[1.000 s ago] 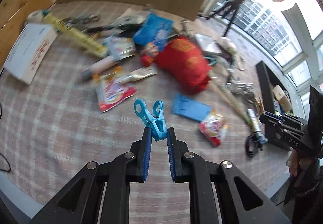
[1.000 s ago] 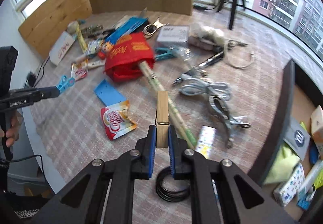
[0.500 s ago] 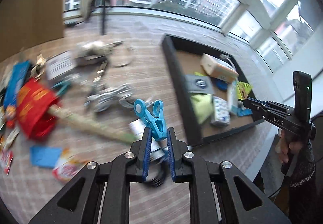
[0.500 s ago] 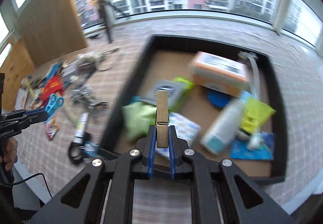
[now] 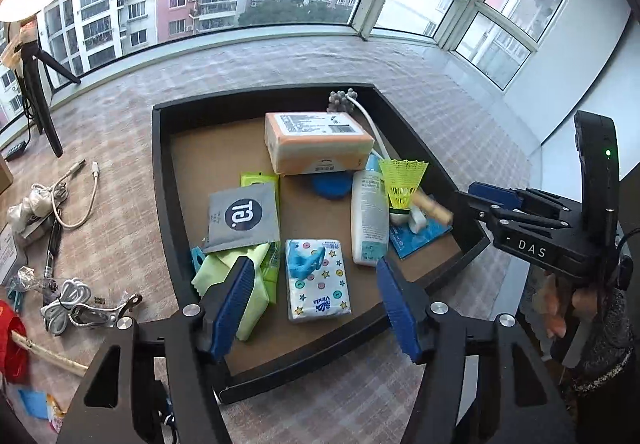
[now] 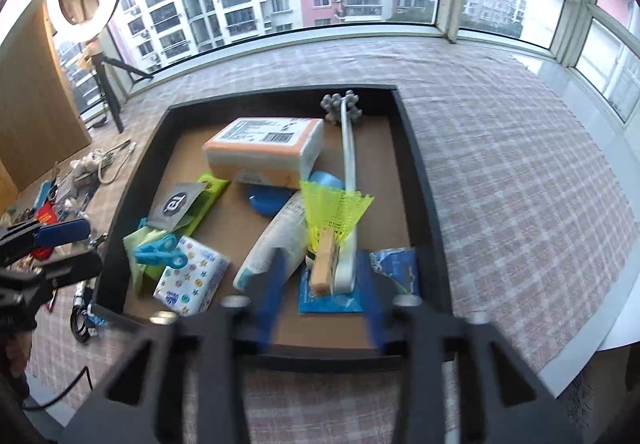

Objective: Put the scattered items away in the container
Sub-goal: 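Carry both clothespins over the tray and open both tools to drop them, then grasp white coiled cable with left tool while right tool grasps silver metal clip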

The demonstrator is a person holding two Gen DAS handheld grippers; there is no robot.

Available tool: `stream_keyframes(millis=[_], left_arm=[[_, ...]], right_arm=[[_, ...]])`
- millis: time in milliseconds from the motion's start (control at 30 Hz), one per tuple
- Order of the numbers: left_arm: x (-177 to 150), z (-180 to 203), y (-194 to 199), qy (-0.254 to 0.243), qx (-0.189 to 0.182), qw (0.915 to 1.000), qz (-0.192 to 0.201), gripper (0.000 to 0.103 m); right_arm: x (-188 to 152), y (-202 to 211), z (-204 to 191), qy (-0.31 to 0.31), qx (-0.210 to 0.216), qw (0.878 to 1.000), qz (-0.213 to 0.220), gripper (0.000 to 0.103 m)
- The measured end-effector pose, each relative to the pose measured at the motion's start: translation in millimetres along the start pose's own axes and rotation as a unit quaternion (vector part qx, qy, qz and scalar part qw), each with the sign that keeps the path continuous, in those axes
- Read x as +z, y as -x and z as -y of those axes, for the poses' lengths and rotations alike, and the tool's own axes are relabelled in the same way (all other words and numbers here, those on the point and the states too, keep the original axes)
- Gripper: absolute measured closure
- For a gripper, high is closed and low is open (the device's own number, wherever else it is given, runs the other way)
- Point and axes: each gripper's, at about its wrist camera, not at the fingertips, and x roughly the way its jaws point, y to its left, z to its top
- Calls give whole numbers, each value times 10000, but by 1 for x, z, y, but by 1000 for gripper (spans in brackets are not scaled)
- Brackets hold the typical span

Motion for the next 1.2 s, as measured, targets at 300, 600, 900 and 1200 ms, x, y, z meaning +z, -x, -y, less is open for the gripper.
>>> stream_keyframes(millis=[300,600,900,1200], left_arm=[[-12,-48,21,291,276,9992,80,46],[-53,-161,50,453,851,9951,-212,65],[-68,-226,46,252,692,9952,-643,80],[-59,-221,18,-603,593,9915,-989,76]], right_arm=[[18,-10,-61,631,655,9959,-8,51],[18,-25,-184,2289,1640,9589,-353,57],[2,-73,-288,3761,2033,8967,-1150,72],[-3,-112,-331,4327,2074,8636,-1546,72]])
